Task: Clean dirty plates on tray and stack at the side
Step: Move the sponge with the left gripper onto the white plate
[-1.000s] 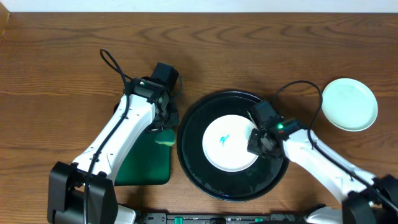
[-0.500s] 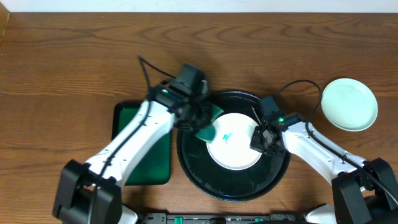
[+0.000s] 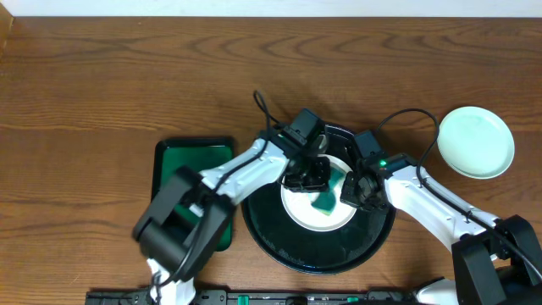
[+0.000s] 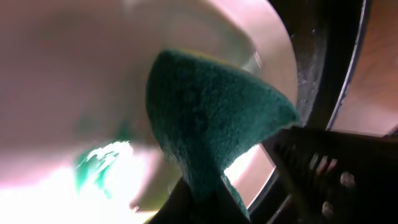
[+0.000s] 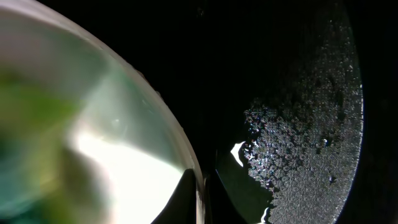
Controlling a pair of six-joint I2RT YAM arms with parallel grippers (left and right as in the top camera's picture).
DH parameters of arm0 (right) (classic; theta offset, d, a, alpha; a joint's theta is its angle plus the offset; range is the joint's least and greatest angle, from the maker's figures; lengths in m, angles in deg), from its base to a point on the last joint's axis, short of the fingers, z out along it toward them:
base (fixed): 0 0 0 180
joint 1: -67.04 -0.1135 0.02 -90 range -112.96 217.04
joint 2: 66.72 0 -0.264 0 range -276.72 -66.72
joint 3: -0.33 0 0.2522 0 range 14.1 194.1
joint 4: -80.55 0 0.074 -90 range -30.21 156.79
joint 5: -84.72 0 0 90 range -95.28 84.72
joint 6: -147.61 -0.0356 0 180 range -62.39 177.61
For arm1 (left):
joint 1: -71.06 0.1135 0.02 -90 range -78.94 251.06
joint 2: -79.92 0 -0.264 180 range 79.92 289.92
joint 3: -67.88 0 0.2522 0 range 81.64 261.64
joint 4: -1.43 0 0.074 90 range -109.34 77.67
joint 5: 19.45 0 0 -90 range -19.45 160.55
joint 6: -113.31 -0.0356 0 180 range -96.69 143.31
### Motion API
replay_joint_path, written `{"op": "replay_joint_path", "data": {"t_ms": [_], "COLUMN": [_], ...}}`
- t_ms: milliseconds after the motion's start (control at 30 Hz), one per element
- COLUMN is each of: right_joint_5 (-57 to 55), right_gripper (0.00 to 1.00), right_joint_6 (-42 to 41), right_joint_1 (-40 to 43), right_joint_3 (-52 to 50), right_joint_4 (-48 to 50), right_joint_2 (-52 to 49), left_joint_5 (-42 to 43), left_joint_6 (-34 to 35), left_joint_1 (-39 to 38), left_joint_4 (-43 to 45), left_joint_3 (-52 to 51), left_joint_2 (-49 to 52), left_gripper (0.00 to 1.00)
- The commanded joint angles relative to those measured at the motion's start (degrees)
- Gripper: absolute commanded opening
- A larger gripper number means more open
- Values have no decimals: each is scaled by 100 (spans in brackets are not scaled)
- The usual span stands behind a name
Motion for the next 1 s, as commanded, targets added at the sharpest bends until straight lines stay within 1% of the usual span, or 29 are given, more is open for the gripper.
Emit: {"op": "replay_joint_path", "data": {"t_ms": [0,133,233,300,533,600,700,800,900,967], "right_joint_5": [70,111,138,216,216,216,216,216,212,210], "right_gripper": [1,1,1,1,1,1,1,1,1,1], "right_joint_6": [-4,-2,-4,-9,-28,-31,-55,-72,-74,-116], "right_joint_1": [11,13,13,13,17,17,17,17,17,24], "right_joint_3": [-33,-33,-33,-33,-33,-33,-33,-33,-33,-33], "right_joint_4": [94,26,-2,-2,-66,-90,-122,-142,-138,-133], "right_joint_2": [-142,-142,-142,-142,-142,-142,-142,-142,-142,-142], "left_joint_5": [632,883,743,249,-2481,-2789,-3053,-3554,-3912,-4201], "left_joint_6": [273,461,498,498,457,455,551,612,629,756], "left_joint_1": [-85,-170,-166,-90,391,619,946,1198,1322,1327], "left_joint_4": [293,728,782,514,-1137,-1502,-1825,-2142,-2402,-2549], "left_joint_3": [-33,-33,-33,-33,-31,-31,-26,-26,-26,-26], "left_joint_2": [350,820,1080,1156,1145,1145,1143,1143,1143,1143], "left_gripper": [7,7,7,7,7,7,7,7,7,7]}}
